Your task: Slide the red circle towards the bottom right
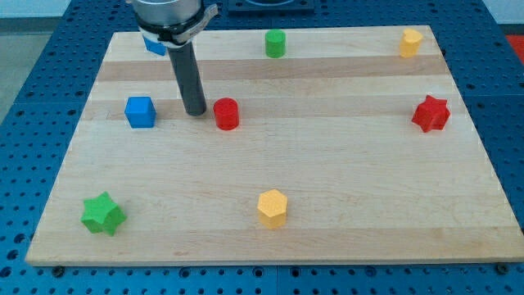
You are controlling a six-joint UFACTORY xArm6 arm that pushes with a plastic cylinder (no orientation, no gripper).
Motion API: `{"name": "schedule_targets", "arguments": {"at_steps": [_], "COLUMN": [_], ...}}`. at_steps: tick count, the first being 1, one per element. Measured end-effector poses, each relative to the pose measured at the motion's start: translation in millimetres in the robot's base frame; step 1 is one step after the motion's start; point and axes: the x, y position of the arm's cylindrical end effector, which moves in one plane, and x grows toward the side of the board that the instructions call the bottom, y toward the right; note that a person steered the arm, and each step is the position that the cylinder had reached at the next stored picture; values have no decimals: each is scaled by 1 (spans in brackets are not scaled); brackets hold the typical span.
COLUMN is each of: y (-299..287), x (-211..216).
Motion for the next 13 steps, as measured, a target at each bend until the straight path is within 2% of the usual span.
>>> {"name": "schedule_targets", "arguments": {"at_steps": [1, 4, 8, 13], "y": [14, 49, 133, 227], "x": [-1, 35, 47, 126]}}
